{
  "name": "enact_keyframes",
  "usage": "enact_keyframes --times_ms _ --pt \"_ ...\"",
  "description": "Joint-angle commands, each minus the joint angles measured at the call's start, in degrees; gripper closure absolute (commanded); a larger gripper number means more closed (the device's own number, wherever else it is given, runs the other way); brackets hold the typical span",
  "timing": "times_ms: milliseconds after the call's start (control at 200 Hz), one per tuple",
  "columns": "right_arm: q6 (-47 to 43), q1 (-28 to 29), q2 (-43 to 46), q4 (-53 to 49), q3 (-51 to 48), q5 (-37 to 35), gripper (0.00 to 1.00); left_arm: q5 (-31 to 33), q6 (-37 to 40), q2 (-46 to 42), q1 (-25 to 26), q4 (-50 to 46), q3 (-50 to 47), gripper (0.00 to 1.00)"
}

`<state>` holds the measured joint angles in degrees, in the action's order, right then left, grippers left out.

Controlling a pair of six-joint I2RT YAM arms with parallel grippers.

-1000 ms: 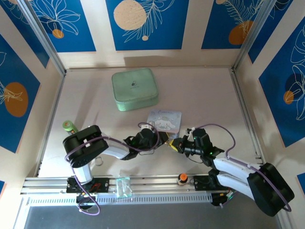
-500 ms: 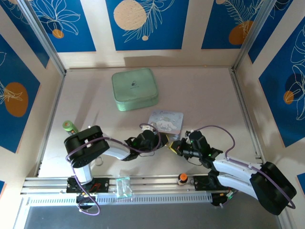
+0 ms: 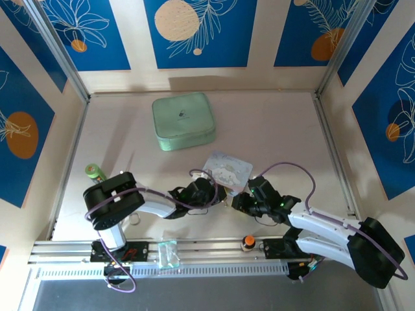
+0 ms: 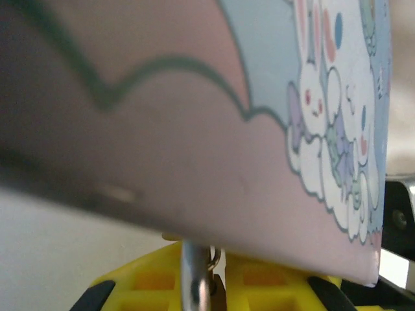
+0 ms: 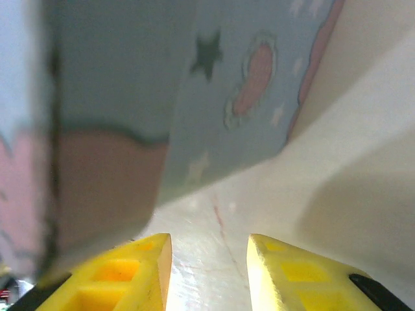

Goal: Unlock a padlock with a key

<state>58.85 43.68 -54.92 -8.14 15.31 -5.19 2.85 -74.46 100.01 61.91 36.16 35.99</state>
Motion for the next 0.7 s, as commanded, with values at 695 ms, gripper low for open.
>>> enact_keyframes --times_ms 695 --pt "-0.79 7.88 -8.78 7.28 5.07 -2.61 0.85 -2.19 -3.24 -1.40 -0.21 -0.19 -0.09 1.00"
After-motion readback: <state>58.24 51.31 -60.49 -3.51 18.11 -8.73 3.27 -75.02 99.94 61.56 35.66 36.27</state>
